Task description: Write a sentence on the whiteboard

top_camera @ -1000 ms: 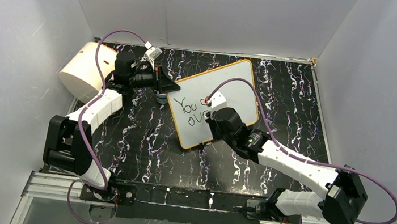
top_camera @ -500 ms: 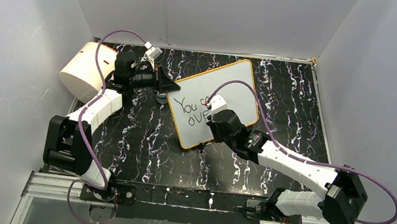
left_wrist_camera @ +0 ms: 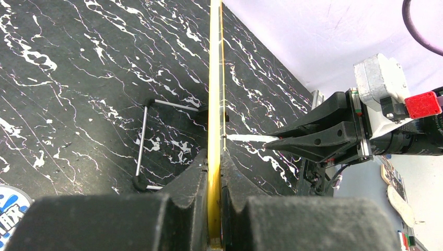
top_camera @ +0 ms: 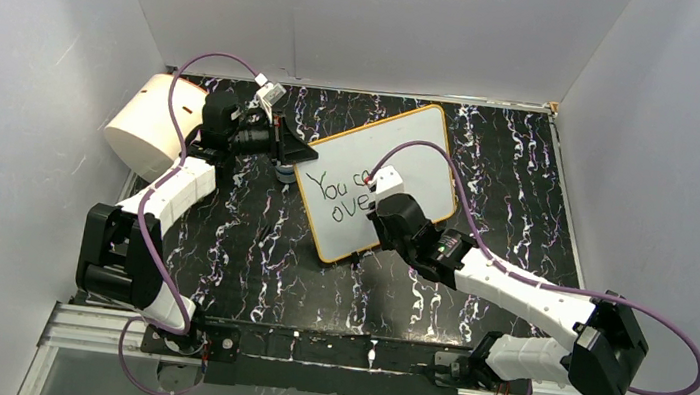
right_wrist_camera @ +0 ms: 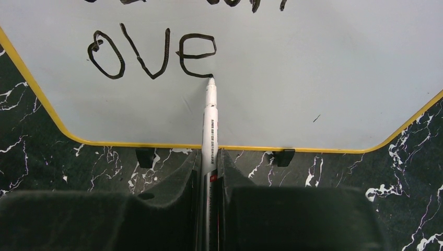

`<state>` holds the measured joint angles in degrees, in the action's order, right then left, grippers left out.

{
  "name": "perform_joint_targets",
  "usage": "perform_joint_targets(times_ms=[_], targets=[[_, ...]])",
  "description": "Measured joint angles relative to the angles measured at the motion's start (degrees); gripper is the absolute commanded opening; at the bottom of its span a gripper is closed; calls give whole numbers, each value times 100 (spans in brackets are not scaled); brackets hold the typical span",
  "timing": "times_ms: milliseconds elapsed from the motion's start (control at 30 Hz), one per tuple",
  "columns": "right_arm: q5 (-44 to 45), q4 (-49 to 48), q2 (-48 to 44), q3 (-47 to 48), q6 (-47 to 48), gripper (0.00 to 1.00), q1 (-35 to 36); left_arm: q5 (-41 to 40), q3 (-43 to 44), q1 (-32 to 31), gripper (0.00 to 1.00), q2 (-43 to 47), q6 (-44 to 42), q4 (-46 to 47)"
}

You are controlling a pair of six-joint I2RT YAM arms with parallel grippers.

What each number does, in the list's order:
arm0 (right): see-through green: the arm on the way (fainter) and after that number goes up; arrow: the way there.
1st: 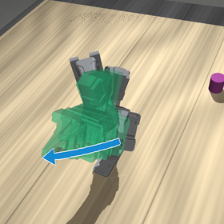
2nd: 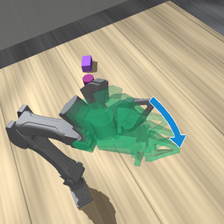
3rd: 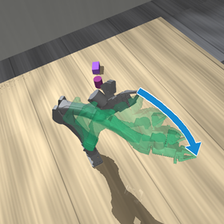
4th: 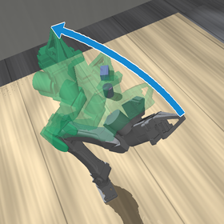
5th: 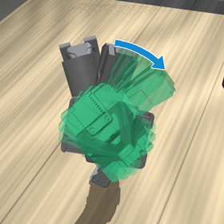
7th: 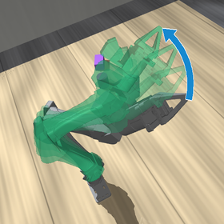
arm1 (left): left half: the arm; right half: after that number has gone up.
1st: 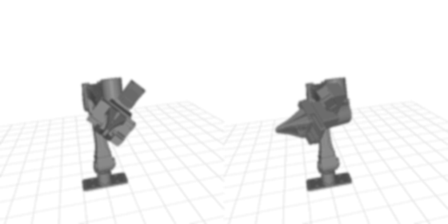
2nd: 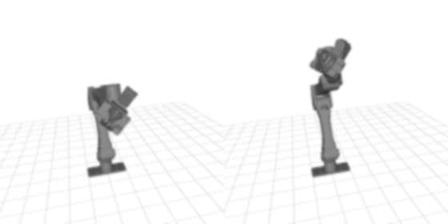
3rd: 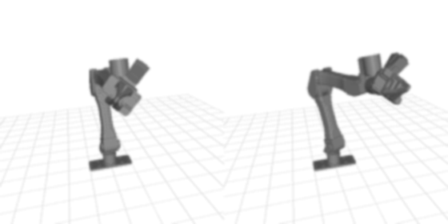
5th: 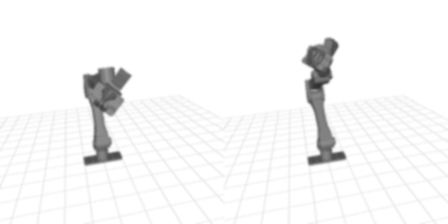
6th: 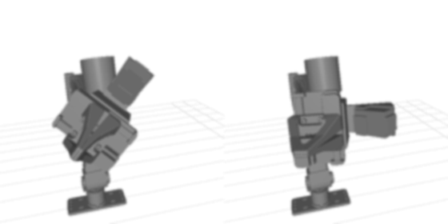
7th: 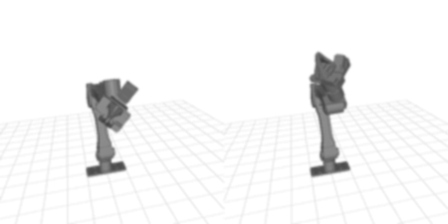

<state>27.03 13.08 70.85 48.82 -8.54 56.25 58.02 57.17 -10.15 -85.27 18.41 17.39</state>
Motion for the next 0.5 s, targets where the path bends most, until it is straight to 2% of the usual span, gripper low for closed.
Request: perform_joint_targets(times_ms=[500], targets=[[26,-125,-328,0,35,0,-107,7,0,0,0,0,0,0]])
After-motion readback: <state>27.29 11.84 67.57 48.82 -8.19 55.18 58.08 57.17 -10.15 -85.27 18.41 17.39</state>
